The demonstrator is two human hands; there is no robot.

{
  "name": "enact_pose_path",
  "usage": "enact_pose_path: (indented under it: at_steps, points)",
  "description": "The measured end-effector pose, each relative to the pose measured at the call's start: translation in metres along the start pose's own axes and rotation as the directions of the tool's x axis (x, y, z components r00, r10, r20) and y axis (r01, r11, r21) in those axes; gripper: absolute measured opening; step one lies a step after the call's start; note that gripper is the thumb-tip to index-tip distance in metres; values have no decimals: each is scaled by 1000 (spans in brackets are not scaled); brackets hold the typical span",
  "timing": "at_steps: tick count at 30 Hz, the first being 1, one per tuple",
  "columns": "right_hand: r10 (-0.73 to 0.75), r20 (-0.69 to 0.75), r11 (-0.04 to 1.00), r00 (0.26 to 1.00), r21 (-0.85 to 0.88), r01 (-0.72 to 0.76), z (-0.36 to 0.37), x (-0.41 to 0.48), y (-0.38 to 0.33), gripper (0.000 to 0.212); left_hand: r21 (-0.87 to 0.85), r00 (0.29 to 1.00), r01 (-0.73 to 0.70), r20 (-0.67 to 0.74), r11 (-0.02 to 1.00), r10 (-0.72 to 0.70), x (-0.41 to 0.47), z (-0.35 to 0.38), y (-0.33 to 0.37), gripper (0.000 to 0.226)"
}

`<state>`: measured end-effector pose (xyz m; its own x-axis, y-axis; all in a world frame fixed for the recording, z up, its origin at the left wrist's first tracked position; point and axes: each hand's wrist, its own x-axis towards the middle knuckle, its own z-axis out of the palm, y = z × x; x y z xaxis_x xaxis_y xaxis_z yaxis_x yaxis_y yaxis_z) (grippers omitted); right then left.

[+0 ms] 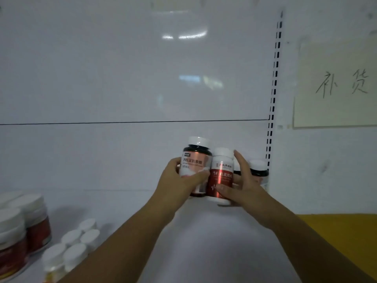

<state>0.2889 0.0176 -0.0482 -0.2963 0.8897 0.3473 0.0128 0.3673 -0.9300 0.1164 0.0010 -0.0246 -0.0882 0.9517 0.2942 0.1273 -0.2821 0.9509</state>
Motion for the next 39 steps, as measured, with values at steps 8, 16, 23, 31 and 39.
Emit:
enact_pose_path:
  at_steps: [8, 16, 23, 31, 39]
  points:
    - [-168, 130, 986, 977, 36, 165, 111, -20, -85, 95, 27, 988, -138, -70, 990, 140, -81, -114, 45, 45]
    - [-158, 59, 971, 986, 189, 144, 292, -35, -109, 34, 93, 974, -113, -185, 989, 129, -165, -259, 54, 39]
    - [-144, -3, 963, 990, 230, 141, 375, -42, -131, 15, 88, 987, -27, -157, 996, 41, -199, -354, 72, 55]
    - [-113, -19, 977, 993, 179, 115, 394, 4, -168, 18, 137, 974, -118, -175, 984, 141, -157, -396, 89, 41]
    - [-90, -24, 995, 996, 46, 91, 381, 84, -153, 27, 99, 964, -138, -216, 985, 157, -94, -414, 74, 39]
